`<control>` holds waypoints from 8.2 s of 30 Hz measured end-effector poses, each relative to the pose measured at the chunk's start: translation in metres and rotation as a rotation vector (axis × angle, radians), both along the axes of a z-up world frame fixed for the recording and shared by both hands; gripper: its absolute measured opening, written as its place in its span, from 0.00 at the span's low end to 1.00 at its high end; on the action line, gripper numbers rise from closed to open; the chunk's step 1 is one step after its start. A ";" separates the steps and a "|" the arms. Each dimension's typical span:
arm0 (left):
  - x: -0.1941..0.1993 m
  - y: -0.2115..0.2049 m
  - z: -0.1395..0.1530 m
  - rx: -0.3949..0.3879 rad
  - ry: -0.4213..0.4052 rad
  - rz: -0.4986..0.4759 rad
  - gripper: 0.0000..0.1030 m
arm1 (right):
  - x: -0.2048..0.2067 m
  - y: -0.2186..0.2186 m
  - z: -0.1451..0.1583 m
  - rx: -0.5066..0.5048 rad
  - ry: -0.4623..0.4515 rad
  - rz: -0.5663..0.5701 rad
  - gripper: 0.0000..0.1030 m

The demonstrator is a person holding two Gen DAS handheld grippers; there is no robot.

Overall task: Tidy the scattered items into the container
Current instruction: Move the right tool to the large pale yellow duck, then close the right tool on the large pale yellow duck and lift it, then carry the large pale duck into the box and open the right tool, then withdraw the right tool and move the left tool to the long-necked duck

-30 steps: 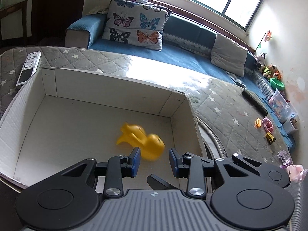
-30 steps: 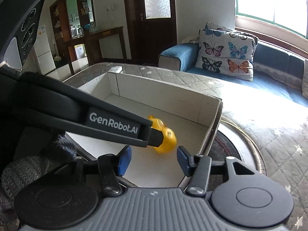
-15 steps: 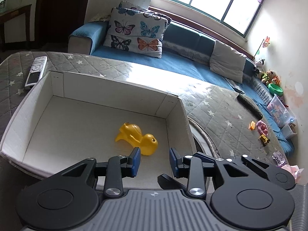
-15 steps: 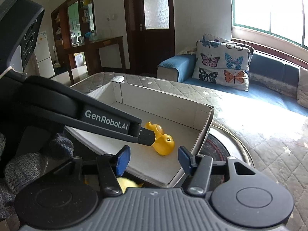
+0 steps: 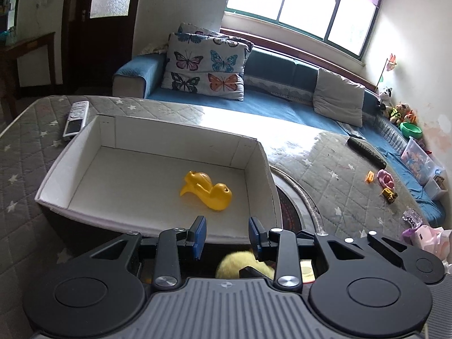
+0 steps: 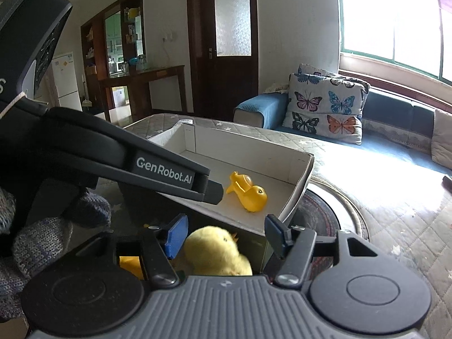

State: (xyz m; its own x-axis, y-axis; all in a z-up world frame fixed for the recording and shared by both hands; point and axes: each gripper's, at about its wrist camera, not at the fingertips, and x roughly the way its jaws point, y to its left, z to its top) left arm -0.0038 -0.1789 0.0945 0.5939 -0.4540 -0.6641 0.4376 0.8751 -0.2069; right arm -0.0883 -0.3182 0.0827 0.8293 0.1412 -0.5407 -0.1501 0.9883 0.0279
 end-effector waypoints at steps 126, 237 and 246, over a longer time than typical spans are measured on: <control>0.033 0.061 0.019 -0.317 0.017 0.097 0.33 | 0.049 0.025 0.017 0.004 -0.075 0.031 0.45; -0.066 0.092 -0.030 -0.235 0.106 0.124 0.31 | -0.057 0.033 -0.036 0.053 0.082 0.025 0.62; -0.062 0.113 -0.033 -0.241 0.109 0.180 0.32 | -0.044 0.046 -0.029 0.044 0.068 0.071 0.62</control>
State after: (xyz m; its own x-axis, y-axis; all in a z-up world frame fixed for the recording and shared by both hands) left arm -0.0661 -0.0663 0.0611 0.6104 -0.4998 -0.6145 0.2440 0.8567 -0.4544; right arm -0.1328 -0.2720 0.0540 0.7779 0.2233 -0.5874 -0.2164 0.9727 0.0833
